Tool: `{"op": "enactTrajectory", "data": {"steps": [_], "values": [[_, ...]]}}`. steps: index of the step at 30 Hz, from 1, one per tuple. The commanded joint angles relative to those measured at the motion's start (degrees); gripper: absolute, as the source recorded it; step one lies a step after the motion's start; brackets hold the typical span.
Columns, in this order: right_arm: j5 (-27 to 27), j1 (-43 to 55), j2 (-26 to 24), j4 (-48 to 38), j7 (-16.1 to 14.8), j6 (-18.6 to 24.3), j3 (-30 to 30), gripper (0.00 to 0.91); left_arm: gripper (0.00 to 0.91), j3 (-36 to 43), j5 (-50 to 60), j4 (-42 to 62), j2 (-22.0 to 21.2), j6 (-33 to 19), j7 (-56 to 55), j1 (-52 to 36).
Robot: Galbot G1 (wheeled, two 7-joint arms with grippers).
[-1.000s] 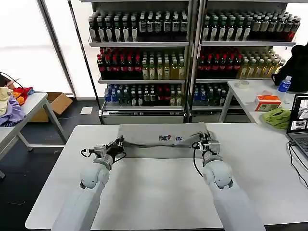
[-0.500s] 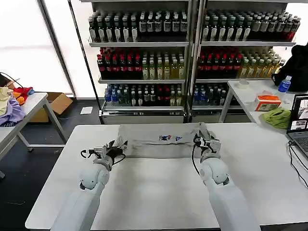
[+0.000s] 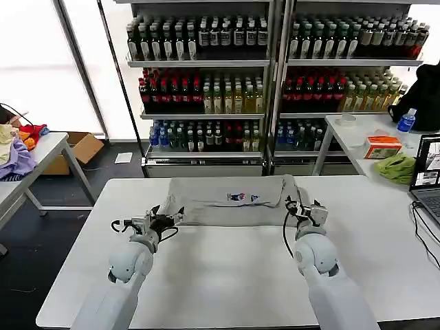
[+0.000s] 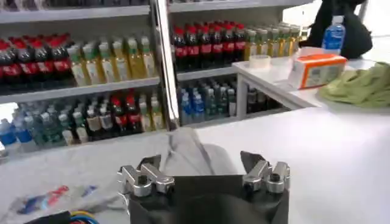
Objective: Fold and organize the clothes.
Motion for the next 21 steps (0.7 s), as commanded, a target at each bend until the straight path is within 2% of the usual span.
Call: {"op": "enactTrajectory", "data": {"steps": [1,11,21], "values": [[-0.64,-5.48,-1.77,2.6,-0.17,-1.93,1.31,0.907,0.907,-0.1,0.27,-3.0,0.49,0.95,-0.37,2.55],[-0.91,-2.44,-2.63,-1.45,-0.63,-2.0,-0.26,0.907,0.907,0.37,1.3,3.1,0.13,1.55,-0.97,-0.8],[-0.91,-0.72,-2.75,-4.91,-1.79,-2.0,-0.86,0.897,0.907,0.99,1.98,4.62,0.05,1.68,-0.93,-1.02]]}}
